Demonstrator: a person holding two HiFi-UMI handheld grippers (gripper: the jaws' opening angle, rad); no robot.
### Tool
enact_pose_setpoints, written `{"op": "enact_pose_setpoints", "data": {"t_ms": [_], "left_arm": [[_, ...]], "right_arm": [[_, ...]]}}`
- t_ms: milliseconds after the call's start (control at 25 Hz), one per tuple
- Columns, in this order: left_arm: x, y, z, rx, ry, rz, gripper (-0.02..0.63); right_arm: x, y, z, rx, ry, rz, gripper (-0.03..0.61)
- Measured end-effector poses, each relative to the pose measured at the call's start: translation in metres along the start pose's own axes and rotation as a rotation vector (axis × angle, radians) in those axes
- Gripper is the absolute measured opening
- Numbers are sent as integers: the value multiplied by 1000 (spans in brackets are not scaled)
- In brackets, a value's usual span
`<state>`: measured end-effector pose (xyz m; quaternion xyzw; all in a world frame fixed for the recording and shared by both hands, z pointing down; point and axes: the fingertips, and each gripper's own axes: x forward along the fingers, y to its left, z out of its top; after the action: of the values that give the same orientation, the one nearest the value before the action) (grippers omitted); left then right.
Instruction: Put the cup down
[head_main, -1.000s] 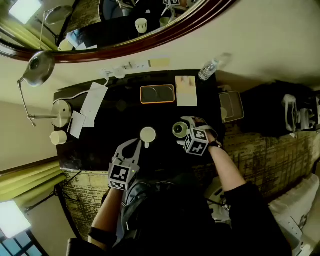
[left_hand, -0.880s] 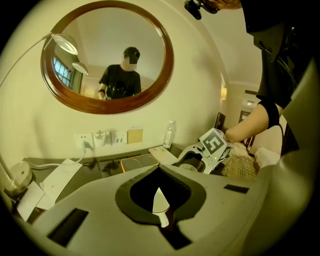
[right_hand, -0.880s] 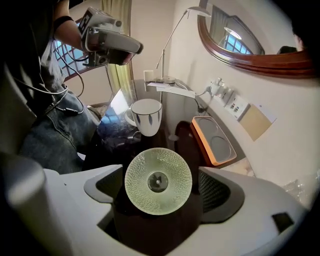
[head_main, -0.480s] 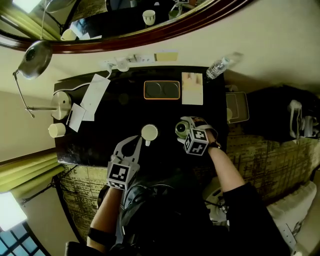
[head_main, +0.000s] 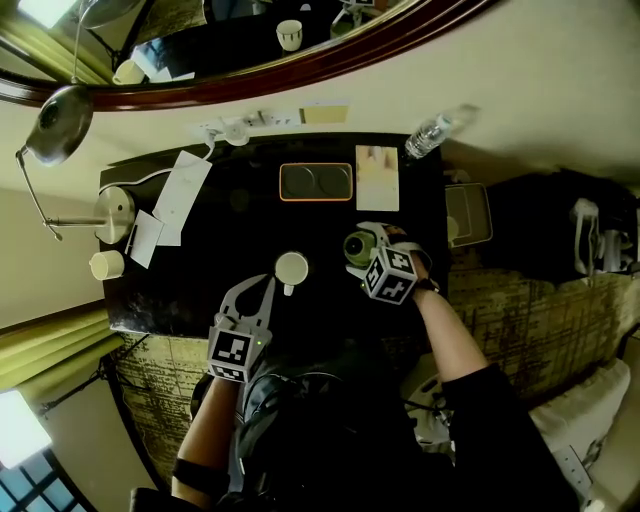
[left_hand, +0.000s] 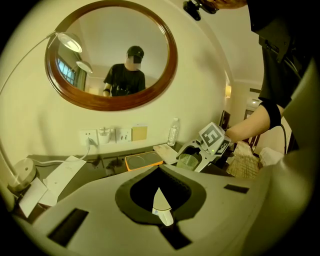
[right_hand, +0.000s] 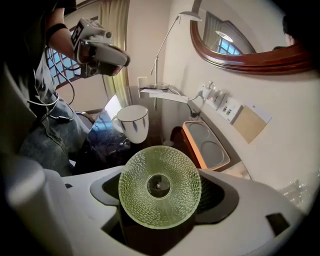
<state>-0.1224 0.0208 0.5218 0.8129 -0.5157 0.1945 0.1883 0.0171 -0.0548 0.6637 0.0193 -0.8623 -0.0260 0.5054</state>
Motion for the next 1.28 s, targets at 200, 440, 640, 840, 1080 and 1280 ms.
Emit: {"op": "enact_pose_setpoints", "data": {"t_ms": [200,440,640,840,1080,1280], "left_arm": [[5,6,1,-4,-1,12,-14],[11,13,4,-12,-8,26,-14],[12,21,7,-23,-14,51,-14],[8,31,0,-47,-9,89,-14],[9,39,-8,-72,1,119,-14],[10,46,-10,-84,1,138,-14]], "right_arm": [[-4,-44,21,38,-44,-59,402],[-5,-103,49,86,-85,-120,402],[6,-135,62,122,-97,-115,402],[23,-148,67,134,-87,-96,403],[42,-154,67,126,-75,-75,407],[53,-159,75,140,-96,-60,411]]}}
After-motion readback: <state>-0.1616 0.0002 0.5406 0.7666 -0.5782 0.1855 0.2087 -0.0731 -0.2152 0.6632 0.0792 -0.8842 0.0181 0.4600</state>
